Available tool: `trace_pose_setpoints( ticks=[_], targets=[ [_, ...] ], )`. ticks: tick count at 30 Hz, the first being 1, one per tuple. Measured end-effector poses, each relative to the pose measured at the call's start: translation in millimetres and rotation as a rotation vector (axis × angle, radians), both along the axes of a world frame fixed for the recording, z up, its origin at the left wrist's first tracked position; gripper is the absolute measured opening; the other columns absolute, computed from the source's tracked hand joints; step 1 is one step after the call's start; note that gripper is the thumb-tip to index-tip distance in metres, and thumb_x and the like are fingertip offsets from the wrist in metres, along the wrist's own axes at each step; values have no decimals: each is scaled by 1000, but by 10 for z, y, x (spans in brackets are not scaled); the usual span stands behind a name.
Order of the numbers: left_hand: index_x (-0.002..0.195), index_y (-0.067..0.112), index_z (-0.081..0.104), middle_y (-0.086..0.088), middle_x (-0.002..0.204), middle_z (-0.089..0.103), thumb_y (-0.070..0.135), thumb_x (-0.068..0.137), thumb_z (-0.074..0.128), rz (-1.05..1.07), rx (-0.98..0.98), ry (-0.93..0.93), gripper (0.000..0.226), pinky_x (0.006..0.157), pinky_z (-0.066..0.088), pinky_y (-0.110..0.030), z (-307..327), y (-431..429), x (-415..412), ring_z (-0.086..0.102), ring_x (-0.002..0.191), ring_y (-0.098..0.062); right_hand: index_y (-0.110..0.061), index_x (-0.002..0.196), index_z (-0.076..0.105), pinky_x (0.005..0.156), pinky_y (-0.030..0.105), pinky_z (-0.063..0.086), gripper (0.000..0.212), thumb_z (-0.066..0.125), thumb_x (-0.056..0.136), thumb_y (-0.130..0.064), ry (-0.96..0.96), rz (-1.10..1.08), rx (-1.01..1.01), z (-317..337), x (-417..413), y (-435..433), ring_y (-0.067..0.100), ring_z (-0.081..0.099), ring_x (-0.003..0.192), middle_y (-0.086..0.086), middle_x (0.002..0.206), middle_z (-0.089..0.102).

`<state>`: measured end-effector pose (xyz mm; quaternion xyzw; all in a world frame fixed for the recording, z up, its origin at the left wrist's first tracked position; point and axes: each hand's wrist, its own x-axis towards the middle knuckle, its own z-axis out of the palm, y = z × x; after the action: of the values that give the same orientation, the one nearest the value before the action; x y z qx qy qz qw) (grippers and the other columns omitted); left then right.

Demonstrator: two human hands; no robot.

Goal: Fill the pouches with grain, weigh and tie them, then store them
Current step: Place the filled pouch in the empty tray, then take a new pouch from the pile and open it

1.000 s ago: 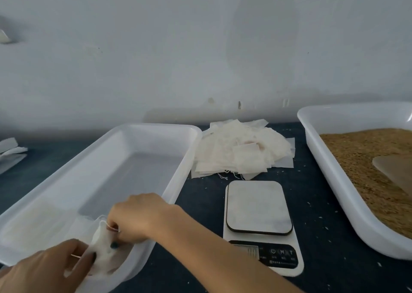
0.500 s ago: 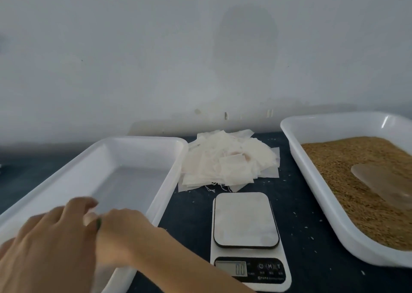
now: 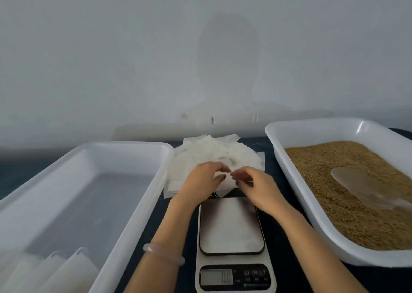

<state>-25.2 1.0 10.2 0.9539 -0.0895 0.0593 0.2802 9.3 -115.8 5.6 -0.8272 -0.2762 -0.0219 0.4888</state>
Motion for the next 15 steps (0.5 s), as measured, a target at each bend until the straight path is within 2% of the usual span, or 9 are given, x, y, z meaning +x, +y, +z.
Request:
trace_pose_setpoints(
  ticks=[1, 3, 6, 8, 12, 15],
  targets=[
    [114, 24, 70, 6, 121, 66, 15, 89, 65, -6, 59, 60, 27, 102, 43, -31, -106, 27, 99, 56, 118, -12, -25, 113, 67, 91, 22, 50, 23, 60, 96, -10, 203, -217, -11, -278, -248, -668, 0, 63, 99, -18, 101, 68],
    [118, 30, 67, 8, 126, 59, 24, 81, 74, -12, 111, 90, 37, 104, 40, -31, -235, 69, 217, 47, 124, -11, -21, 116, 67, 88, 24, 49, 23, 60, 96, -10, 224, -354, 20, -488, -151, -827, 8, 65, 104, -13, 101, 70],
    [117, 40, 60, 13, 126, 52, 38, 74, 78, -20, 167, 50, 47, 99, 41, -30, -288, 63, 245, 42, 119, -8, -19, 114, 68, 87, 25, 48, 21, 60, 96, -11, 263, -414, 81, -588, 33, -839, 10, 65, 104, -11, 100, 73],
    [112, 38, 62, 13, 123, 55, 33, 77, 74, -5, 187, -35, 38, 94, 43, -27, -338, 41, 228, 47, 115, -9, -25, 110, 69, 88, 28, 49, 20, 60, 96, -14, 275, -417, 91, -657, 32, -845, 7, 65, 102, -13, 100, 74],
    [100, 28, 70, 15, 103, 67, 18, 84, 65, 56, 14, -132, 19, 81, 47, -21, -425, 47, 184, 58, 95, -5, -37, 106, 68, 78, 20, 47, 19, 61, 97, -21, 192, -378, 8, -688, -12, -857, -6, 64, 95, -28, 92, 72],
    [89, 26, 69, 24, 76, 64, 20, 94, 62, 129, -290, -154, 10, 64, 40, -9, -474, 77, 153, 57, 72, 5, -30, 106, 70, 85, 23, 51, 22, 62, 96, -12, 203, -370, 146, -670, -42, -860, 0, 67, 97, -17, 95, 75]
  ],
)
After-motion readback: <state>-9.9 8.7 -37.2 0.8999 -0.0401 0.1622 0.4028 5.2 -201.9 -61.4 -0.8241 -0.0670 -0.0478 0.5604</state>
